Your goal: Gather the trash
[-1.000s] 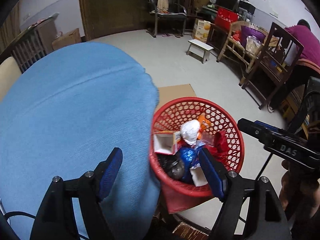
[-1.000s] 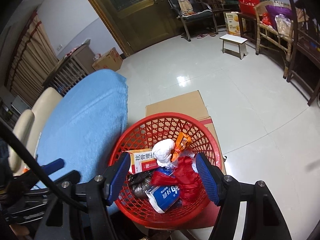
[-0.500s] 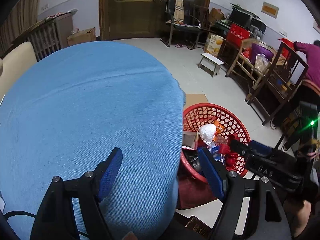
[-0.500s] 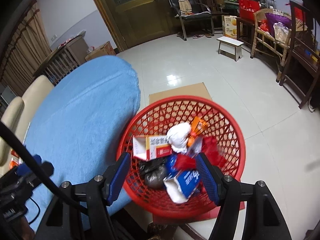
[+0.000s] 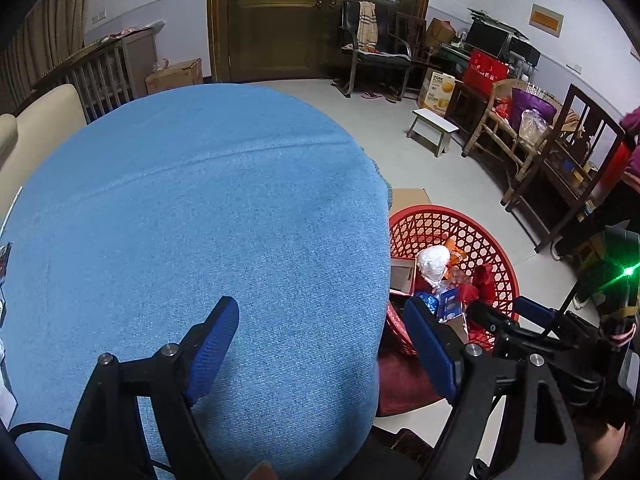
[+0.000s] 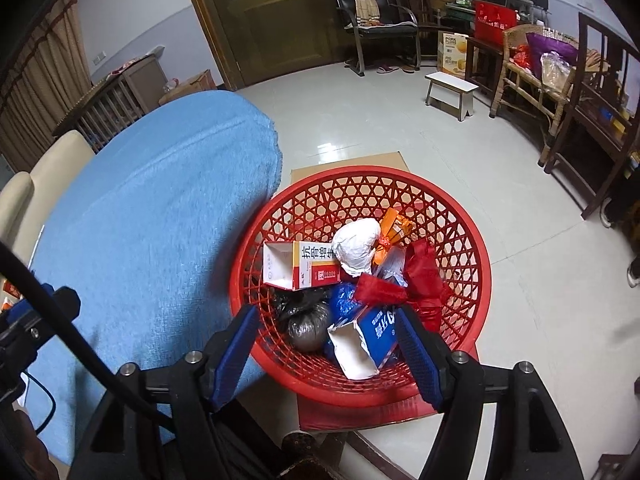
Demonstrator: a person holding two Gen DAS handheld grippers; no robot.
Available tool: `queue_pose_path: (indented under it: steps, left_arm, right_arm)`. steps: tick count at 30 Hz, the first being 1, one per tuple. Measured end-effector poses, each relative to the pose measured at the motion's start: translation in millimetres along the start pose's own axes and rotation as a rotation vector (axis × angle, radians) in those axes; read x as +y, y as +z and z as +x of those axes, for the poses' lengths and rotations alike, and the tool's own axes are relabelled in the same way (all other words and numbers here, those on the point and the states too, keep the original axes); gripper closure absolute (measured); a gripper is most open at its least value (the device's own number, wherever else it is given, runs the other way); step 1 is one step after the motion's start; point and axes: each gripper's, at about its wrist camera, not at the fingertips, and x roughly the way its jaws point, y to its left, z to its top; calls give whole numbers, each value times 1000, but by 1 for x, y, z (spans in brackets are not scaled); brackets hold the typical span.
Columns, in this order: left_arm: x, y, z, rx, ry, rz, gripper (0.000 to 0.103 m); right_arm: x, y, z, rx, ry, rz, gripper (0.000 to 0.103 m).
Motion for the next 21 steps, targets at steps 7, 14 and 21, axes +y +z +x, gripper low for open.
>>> queue_pose_path:
  steps: [7,14,21]
  left_arm:
    - [-2,0,3,15,9,5,18]
    - [-9,1,0,8,37,26,18]
    - [-7,2,-7,-7,49,28,18]
  right_arm:
    - [1,-2,0,5,4,-5,25]
    - [2,0,-4,-9,-8,-21,23]
    - [5,2,-12,-26,-12,-28,22]
